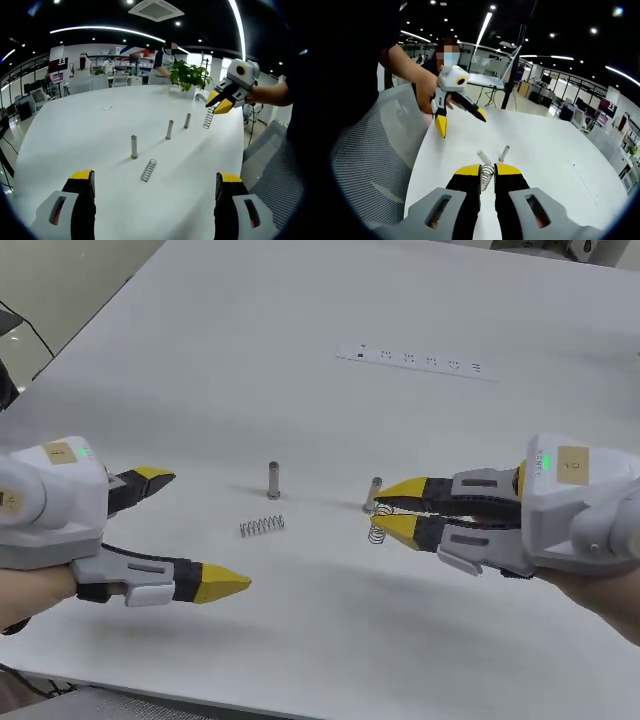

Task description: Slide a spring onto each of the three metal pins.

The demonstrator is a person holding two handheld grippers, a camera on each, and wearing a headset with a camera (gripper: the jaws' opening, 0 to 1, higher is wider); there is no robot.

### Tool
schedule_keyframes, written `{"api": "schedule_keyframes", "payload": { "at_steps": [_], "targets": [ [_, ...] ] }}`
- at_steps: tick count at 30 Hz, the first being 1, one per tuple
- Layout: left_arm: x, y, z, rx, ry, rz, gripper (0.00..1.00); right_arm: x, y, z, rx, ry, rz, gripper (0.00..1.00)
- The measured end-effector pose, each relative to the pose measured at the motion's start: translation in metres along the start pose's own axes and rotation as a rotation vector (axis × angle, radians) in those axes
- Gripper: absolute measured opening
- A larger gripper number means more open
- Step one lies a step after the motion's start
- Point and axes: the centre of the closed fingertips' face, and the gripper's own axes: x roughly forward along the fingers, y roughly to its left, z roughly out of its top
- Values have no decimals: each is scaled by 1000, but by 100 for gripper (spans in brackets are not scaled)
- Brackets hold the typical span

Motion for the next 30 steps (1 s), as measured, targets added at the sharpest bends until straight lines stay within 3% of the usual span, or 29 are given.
{"api": "schedule_keyframes", "payload": {
  "at_steps": [5,14,19,30],
  "targets": [
    [-1,2,-2,-4,6,8,98,0,-12,-3,-6,10,-20,7],
    [-4,3,-5,-17,8,16,98,1,-54,1,-3,9,-104,7],
    [-6,5,-4,-25,2,20,98,5,-77,3,36,-9,-155,7],
    [-9,9,-5,-27,8,28,98,16,-91,-14,90,21,-176,7]
  ]
}}
